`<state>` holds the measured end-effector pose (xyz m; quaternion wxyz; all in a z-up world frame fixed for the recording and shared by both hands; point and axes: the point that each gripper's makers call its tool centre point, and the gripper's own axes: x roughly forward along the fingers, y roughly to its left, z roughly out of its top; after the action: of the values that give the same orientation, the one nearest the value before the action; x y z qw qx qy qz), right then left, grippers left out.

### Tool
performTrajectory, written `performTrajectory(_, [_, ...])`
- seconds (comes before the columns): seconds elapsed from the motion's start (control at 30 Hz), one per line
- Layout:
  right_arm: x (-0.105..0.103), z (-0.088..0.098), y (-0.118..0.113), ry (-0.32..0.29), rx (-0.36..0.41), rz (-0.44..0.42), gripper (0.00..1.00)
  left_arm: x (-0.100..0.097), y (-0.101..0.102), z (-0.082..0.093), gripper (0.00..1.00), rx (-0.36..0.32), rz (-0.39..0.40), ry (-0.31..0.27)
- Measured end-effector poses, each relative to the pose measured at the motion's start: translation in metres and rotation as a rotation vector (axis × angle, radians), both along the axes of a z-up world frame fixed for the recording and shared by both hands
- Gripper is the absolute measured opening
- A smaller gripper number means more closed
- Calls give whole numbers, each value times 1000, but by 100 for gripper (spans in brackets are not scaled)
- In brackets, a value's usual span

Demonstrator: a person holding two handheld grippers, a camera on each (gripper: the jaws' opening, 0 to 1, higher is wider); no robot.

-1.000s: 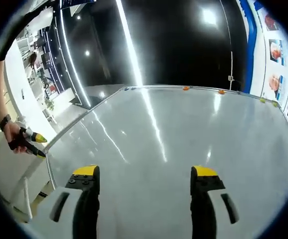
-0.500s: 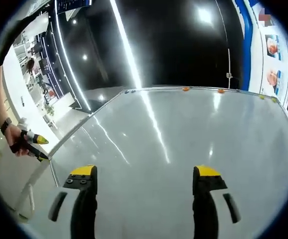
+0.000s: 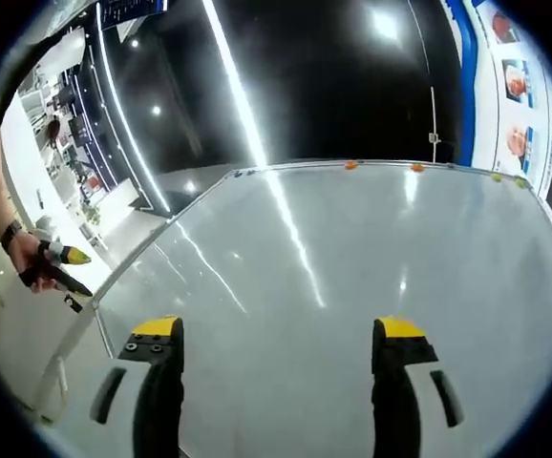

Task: Wipe the writing off the whiteboard with the eraser

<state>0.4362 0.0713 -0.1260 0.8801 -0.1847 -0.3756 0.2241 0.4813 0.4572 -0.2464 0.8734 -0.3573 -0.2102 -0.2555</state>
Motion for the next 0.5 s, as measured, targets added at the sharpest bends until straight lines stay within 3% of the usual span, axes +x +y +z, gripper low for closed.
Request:
performTrajectory(0.33, [-4, 7, -19, 2, 38, -27, 77, -9, -20, 27, 93, 135, 24, -52])
performTrajectory(0.5, [-9, 11, -35, 8, 54, -53, 77, -10, -24, 32, 96, 196, 38, -59])
